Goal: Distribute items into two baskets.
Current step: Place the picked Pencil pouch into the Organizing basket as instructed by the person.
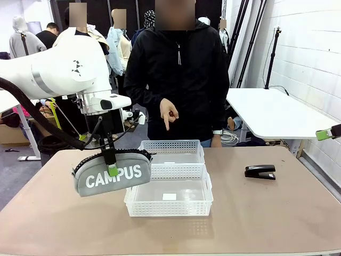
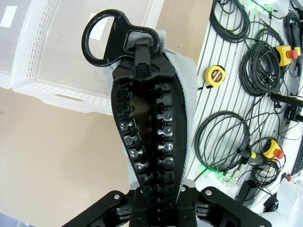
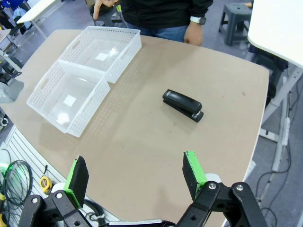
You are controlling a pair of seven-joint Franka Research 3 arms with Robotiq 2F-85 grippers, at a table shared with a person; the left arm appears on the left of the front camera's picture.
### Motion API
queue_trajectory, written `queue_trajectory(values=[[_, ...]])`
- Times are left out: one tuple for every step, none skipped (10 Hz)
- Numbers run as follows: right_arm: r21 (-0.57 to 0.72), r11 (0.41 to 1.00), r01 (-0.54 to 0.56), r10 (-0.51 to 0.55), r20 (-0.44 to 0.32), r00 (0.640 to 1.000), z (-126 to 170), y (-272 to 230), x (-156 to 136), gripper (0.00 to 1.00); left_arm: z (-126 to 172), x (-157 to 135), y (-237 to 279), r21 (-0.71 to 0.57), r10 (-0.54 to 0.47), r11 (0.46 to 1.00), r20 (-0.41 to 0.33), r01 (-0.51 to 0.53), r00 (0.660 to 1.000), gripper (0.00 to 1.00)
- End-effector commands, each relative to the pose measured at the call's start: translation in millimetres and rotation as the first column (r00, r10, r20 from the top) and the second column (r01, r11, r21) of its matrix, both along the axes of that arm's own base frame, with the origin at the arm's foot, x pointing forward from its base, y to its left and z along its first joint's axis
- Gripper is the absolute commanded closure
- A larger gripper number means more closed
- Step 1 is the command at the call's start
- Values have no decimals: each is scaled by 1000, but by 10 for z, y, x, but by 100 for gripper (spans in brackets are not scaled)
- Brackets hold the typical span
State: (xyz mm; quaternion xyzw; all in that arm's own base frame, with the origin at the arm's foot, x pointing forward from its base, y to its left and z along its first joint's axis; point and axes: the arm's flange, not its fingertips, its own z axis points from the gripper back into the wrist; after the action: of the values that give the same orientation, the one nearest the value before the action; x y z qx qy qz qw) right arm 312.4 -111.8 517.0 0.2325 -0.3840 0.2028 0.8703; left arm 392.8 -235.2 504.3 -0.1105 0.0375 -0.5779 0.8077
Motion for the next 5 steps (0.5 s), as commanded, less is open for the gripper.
queue_trajectory(values=[[21, 1000, -4, 4, -6, 1000, 1, 12, 12, 0, 23, 7, -4, 0, 1, 1000, 6, -1, 1000, 85], [21, 1000, -4, 4, -6, 1000, 1, 12, 12, 0, 0, 0, 0, 0, 0, 1000, 0, 0, 1000, 85], [21, 1000, -4, 4, -6, 1000, 1, 12, 12, 0, -17, 76, 12, 2, -30, 1000, 31, 30, 999, 85], [21, 1000, -4, 4, -6, 1000, 1, 12, 12, 0, -11, 123, -3, -5, -69, 998, 65, 70, 996, 85], [21, 1000, -4, 4, -6, 1000, 1, 12, 12, 0, 1, 174, -34, 4, -80, 997, 92, 80, 993, 85]])
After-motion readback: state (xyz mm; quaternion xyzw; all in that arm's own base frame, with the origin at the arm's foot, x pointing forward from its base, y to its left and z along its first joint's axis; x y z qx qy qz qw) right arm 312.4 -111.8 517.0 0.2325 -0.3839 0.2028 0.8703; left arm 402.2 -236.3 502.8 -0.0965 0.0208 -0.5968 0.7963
